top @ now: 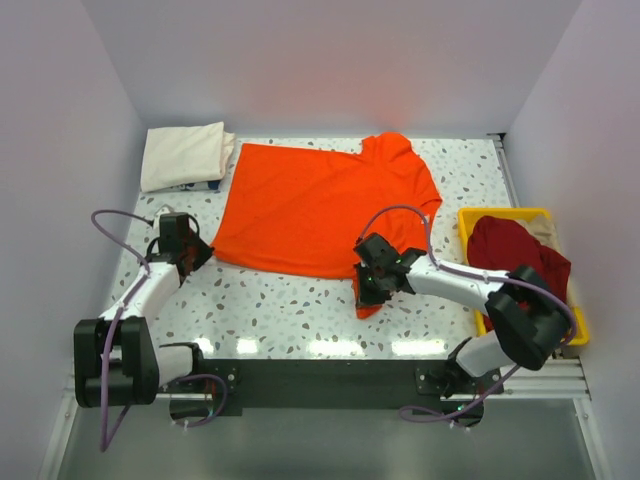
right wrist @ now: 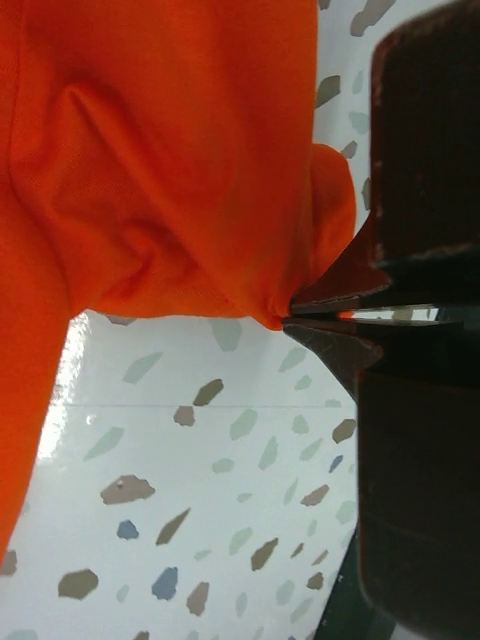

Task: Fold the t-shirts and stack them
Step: Flatten the tshirt out

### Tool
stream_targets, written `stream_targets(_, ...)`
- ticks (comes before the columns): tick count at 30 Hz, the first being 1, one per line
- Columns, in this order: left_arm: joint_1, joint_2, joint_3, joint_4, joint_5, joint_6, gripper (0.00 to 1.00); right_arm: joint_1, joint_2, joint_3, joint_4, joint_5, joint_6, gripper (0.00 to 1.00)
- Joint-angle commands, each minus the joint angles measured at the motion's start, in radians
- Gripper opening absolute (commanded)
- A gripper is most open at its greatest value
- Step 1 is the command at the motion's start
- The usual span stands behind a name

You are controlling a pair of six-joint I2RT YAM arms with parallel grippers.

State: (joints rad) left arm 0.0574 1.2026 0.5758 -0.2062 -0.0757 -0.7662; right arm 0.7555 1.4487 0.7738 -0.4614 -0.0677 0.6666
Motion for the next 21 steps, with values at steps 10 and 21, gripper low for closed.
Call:
stream_targets(10,-0.005,0.011,0.085,-0.009,0.054,0.05,0.0,-0.264,-0.264,0.018,-0.088,0.252,0.013,0.56)
stream_targets(21,0.01,0.005,0.125,-0.052,0.103,0.116,0.0,-0.574,-0.074,-0.022,0.067,0.272,0.074,0.45)
